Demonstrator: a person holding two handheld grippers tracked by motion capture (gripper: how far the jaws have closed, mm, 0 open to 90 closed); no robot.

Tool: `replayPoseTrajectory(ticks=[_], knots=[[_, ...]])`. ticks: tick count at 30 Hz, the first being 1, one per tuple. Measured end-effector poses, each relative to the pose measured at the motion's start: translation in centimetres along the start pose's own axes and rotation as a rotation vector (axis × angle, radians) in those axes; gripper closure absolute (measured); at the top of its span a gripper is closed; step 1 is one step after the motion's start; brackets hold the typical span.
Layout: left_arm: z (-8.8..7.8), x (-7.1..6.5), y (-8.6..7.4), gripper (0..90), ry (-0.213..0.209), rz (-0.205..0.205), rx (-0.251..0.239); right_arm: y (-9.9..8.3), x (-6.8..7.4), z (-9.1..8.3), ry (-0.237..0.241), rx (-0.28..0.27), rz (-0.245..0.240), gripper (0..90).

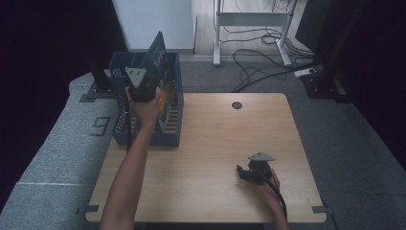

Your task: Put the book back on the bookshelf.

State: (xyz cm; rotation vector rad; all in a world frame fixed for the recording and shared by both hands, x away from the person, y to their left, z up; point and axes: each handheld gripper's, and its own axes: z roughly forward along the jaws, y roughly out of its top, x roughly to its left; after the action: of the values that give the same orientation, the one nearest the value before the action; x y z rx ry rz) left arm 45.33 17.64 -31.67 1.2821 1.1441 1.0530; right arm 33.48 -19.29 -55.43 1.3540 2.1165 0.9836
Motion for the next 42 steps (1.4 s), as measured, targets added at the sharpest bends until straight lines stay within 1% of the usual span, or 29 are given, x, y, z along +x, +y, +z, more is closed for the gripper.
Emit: replayPoseTrajectory(ticks=[3,8,11,13,17,20,26,29,35,41,42], knots=[[0.3,-0.3,-0.2,82.2,-0.003,-0.005,-0.003,0.0,0.0,0.0,-0.003,-0.002,0.001,28.3],[0.8,-0.6,-0.5,82.2,-0.005,0.007,-0.015,0.0,0.0,0.0,-0.003,-0.001,0.003,28.2],[1.0,-0.7,-1.0,82.2,-0.001,0.014,-0.019,0.0,0.0,0.0,-0.002,-0.001,0.002,28.0],[1.1,-0.7,-1.4,82.2,0.001,0.006,-0.021,0.0,0.0,0.0,-0.001,-0.001,0.002,27.9],[1.2,-0.8,-1.4,82.2,-0.001,0.009,-0.038,0.0,0.0,0.0,-0.001,-0.001,0.001,27.9],[1.4,-0.8,-1.3,82.2,-0.003,0.004,-0.03,0.0,0.0,0.0,-0.001,-0.002,0.001,27.9],[2.0,-1.4,-2.2,82.2,-0.004,0.026,-0.011,0.0,0.1,0.0,-0.002,-0.001,0.002,27.9],[2.3,-1.6,-2.9,82.2,-0.005,0.023,0.002,0.0,0.1,0.0,-0.003,0.0,0.003,27.9],[2.8,-2.1,-4.4,82.1,-0.01,0.038,0.036,0.0,0.0,0.0,-0.003,-0.001,0.002,27.8],[3.0,-2.3,-6.3,81.4,-0.014,0.043,0.091,-0.1,0.1,-0.1,-0.003,0.0,0.001,27.8],[2.9,-2.2,-6.5,80.9,-0.016,0.046,0.084,-0.1,0.1,-0.1,-0.003,0.0,0.001,27.8]])
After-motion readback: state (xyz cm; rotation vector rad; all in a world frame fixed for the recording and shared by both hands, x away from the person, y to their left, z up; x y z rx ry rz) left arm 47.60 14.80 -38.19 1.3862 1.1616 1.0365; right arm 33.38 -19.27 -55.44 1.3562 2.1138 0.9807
